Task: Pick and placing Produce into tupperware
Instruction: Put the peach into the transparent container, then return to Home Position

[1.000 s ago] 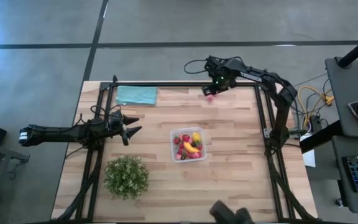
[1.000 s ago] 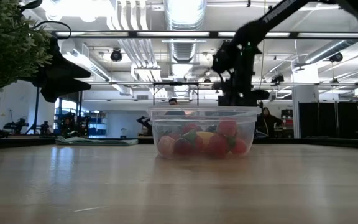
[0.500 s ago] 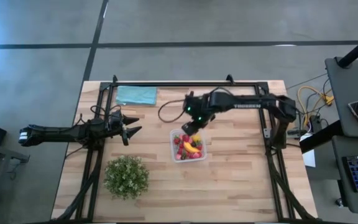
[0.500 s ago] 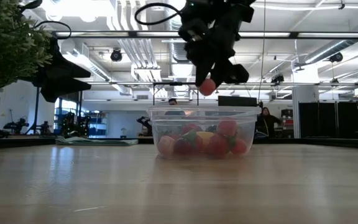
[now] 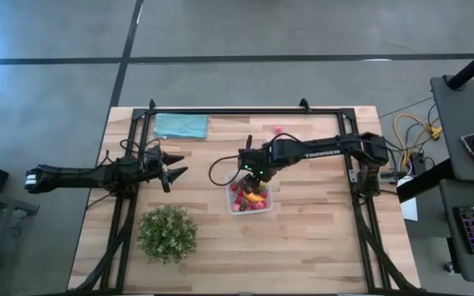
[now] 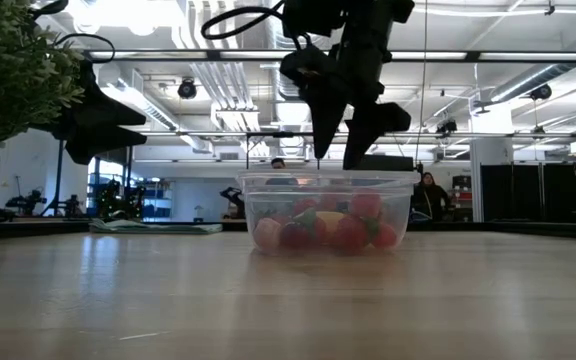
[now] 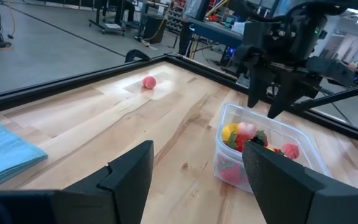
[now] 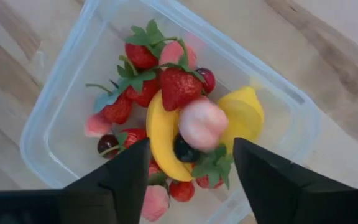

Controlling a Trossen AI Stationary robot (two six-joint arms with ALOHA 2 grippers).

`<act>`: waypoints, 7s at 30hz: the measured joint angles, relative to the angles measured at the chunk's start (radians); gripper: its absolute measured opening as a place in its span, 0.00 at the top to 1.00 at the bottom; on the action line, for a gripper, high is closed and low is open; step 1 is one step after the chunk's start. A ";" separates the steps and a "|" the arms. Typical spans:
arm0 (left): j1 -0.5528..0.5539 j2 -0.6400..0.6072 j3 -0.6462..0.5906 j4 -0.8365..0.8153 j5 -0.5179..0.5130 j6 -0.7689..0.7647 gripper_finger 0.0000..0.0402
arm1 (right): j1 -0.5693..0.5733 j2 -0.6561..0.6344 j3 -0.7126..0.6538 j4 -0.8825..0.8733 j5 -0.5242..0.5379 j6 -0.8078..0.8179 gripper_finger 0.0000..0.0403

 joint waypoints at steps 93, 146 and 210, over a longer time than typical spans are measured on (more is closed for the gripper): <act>0.000 0.000 0.000 0.000 0.000 0.000 0.42 | -0.642 0.210 -0.009 0.040 0.040 -0.311 0.68; 0.000 0.000 0.000 0.000 0.000 0.000 0.42 | 0.070 -0.032 0.068 0.026 -0.052 0.066 0.33; 0.000 0.000 0.000 0.000 0.000 0.000 0.42 | 0.415 -1.072 -0.752 0.496 0.002 -0.283 0.32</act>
